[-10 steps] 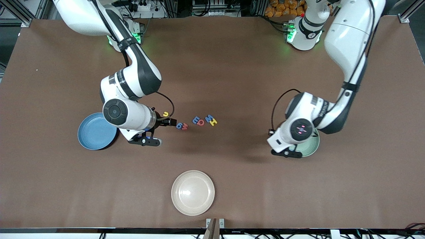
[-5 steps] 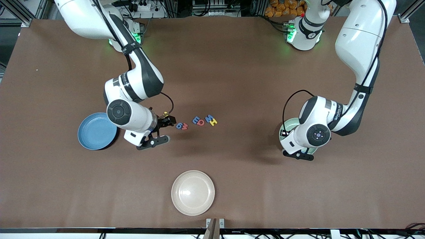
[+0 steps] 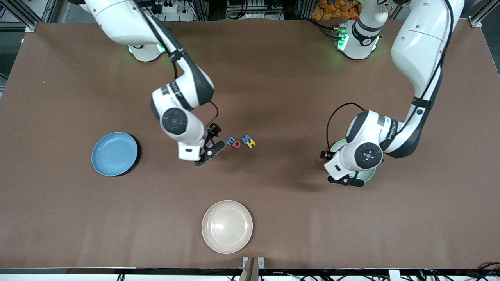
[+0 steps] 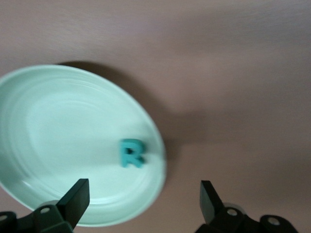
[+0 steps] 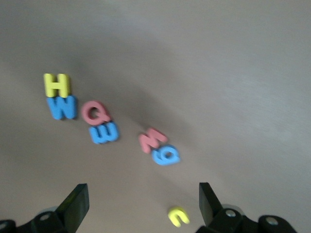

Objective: Sort upper and lower case letters into plates
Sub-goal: 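Grasp blue e with the right gripper while the left gripper takes H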

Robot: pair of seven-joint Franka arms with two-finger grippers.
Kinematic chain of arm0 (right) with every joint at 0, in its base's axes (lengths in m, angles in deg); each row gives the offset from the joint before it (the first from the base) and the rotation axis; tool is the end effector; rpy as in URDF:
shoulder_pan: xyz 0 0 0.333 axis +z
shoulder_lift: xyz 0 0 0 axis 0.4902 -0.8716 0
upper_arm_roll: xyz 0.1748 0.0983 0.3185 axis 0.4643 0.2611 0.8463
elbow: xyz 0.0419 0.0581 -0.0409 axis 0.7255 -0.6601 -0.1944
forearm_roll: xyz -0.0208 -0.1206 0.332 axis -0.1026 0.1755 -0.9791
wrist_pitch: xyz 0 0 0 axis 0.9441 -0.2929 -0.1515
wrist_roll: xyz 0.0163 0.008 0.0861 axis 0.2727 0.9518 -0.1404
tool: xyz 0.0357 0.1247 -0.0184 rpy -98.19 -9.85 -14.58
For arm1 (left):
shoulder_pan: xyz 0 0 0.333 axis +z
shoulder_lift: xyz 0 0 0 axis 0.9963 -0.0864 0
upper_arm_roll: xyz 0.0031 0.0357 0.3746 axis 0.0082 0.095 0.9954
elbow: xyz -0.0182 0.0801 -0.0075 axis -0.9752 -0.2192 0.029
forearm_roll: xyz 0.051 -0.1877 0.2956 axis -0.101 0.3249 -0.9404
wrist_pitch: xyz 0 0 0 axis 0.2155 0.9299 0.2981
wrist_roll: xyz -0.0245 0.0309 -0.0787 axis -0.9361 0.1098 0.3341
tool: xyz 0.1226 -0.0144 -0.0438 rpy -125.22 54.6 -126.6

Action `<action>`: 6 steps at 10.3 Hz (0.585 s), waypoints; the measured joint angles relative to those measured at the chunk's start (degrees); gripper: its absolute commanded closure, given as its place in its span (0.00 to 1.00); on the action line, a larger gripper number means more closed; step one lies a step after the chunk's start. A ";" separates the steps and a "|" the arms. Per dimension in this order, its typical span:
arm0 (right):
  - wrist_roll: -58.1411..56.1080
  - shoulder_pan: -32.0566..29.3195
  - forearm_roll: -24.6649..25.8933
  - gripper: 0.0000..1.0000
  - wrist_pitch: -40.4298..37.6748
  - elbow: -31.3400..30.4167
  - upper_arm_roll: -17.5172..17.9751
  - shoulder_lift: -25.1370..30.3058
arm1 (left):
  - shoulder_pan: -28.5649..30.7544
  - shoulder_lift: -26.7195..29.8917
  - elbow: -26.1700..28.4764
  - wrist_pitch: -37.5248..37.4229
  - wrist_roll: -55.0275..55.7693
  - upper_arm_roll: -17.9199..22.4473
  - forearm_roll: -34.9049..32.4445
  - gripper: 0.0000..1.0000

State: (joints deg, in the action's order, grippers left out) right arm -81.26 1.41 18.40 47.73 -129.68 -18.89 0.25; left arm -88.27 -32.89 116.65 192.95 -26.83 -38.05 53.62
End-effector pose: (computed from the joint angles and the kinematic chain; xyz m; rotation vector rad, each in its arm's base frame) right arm 0.5547 0.3677 0.3244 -2.8663 -1.0240 0.1938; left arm 0.6302 -0.2132 0.2878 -3.0592 0.1518 0.3620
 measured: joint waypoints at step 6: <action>-3.83 -0.08 6.32 0.00 7.96 -2.87 -0.99 -3.56 | -6.90 -0.01 -0.61 3.19 26.47 -2.06 2.94 0.00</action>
State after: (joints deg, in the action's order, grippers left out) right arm -85.09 1.33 24.72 55.70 -132.54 -19.88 -3.31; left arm -95.17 -32.90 116.04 196.14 -0.36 -40.11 56.56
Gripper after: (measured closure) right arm 0.000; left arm 0.000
